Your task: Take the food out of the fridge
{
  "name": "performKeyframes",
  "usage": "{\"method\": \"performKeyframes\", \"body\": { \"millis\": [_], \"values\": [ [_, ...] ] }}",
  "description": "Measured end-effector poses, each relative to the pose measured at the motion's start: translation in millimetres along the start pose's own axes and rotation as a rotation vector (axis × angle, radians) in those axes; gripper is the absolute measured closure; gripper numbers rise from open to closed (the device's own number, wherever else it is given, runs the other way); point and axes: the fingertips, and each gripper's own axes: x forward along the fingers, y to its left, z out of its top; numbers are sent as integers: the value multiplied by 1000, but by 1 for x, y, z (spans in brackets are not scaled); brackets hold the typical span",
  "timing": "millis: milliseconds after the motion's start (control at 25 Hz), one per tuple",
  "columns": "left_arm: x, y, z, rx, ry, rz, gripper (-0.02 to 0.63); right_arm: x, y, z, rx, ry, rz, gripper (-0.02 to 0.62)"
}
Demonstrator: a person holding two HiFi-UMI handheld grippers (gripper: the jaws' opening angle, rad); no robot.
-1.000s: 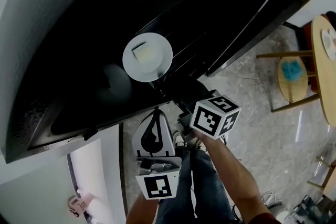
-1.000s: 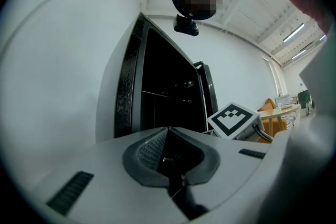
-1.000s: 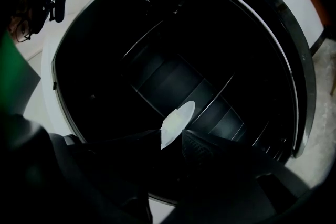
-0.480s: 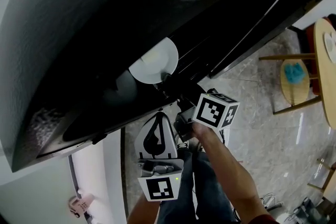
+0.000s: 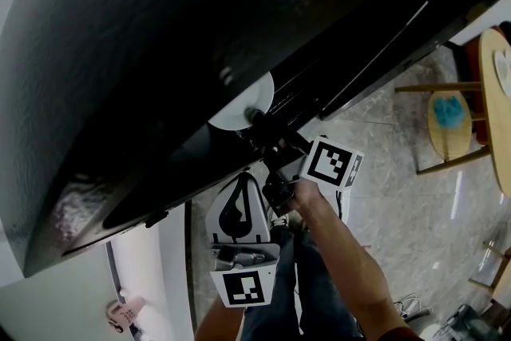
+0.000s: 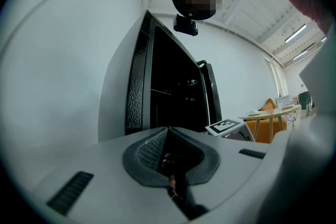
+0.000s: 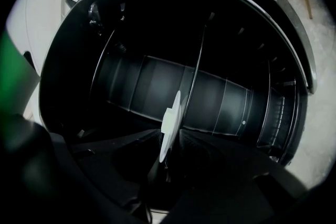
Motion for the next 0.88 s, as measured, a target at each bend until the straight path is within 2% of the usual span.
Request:
{"method": "performKeyframes", "body": {
  "millis": [320, 880],
  "values": [
    [0, 2, 1, 2, -1, 5, 592, 1, -2, 0, 39, -8, 0, 477],
    [0, 0, -2, 4, 7, 1, 592, 3, -4, 2, 110, -29, 11, 534]
  ]
}}
